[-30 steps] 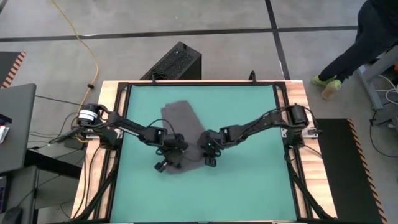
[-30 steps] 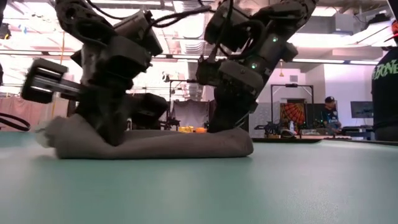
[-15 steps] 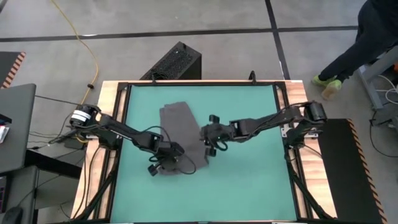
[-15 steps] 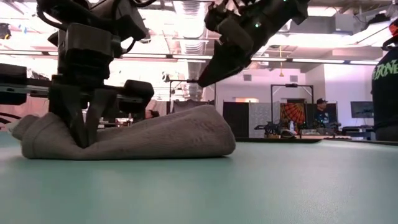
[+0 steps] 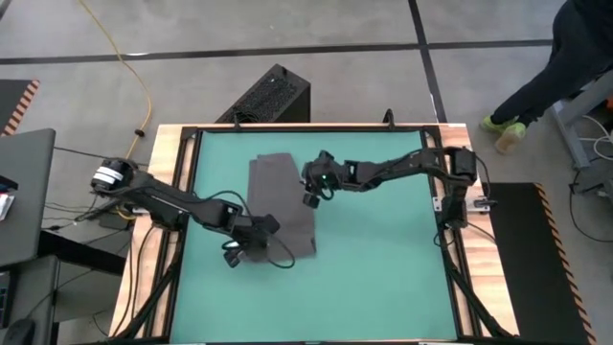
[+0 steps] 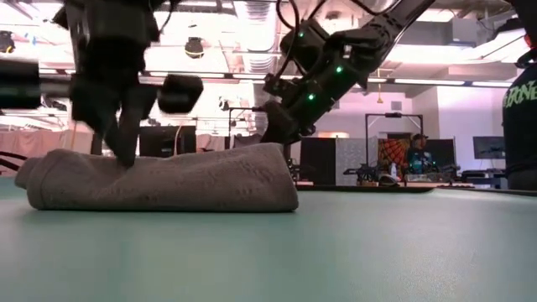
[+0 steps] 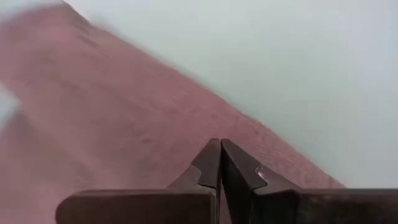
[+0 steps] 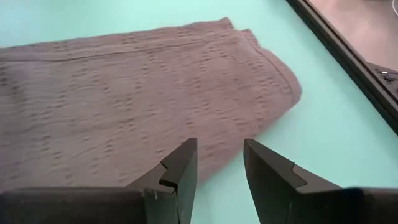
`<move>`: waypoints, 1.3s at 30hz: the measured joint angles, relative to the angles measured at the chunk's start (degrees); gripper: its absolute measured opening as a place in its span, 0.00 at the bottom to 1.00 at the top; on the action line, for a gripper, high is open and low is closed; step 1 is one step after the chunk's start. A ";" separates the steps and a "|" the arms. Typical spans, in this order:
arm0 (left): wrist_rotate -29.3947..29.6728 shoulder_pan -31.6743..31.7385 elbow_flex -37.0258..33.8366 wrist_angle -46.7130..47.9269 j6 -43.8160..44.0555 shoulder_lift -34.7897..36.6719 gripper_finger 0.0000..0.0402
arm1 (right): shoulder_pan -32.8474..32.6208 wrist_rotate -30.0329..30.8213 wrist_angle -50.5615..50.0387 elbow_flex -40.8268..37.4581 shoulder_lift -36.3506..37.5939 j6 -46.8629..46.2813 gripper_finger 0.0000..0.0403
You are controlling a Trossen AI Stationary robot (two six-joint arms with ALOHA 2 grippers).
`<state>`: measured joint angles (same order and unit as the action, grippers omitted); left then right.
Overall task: Roll towel into tight, uniform cylinder
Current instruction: Roll the gray towel
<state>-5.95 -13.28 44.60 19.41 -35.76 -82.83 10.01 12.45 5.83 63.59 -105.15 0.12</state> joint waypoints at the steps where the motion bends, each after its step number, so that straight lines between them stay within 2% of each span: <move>1: 0.27 -0.09 0.20 0.03 0.17 1.03 0.00 | 0.35 -0.38 0.45 0.00 -0.12 -0.02 0.38; 3: 2.07 -0.28 0.24 0.08 -0.04 3.36 0.00 | 1.10 -0.44 0.55 0.00 -0.15 -0.04 0.38; 6: 10.53 0.70 0.02 -0.37 -1.96 7.33 0.00 | 1.51 -0.45 -0.32 0.00 -0.13 -0.77 0.38; 8: 13.96 3.50 -0.59 -2.43 -5.10 9.18 0.00 | 1.11 -0.46 -2.06 0.00 0.30 -0.95 0.38; 11: 15.06 9.54 -2.89 -8.29 -5.65 10.76 0.00 | 0.22 -0.56 -2.19 0.00 1.16 -0.19 0.38; 16: 15.46 19.75 -8.49 -16.94 -5.15 9.44 0.00 | -0.63 -0.66 -0.64 0.00 1.97 0.72 0.38; 21: 14.40 28.07 -13.02 -30.26 -5.87 5.70 0.00 | 0.35 -0.68 -1.20 0.02 2.19 -4.95 0.39; 26: 10.56 32.49 -13.13 -30.71 -3.49 1.07 0.00 | 0.88 -0.68 -1.37 0.02 2.19 -7.56 0.44; 33: 9.41 33.03 -13.15 -29.03 0.62 -4.47 0.00 | 2.86 -2.00 -2.42 0.04 1.71 -16.23 0.60; 39: 7.07 33.03 -12.88 -24.35 3.36 -8.11 0.00 | 3.56 -1.93 -2.77 0.04 1.69 -23.80 0.60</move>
<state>1.12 19.75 31.73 -4.94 -32.40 -90.94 13.57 10.52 3.06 63.64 -103.46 -23.68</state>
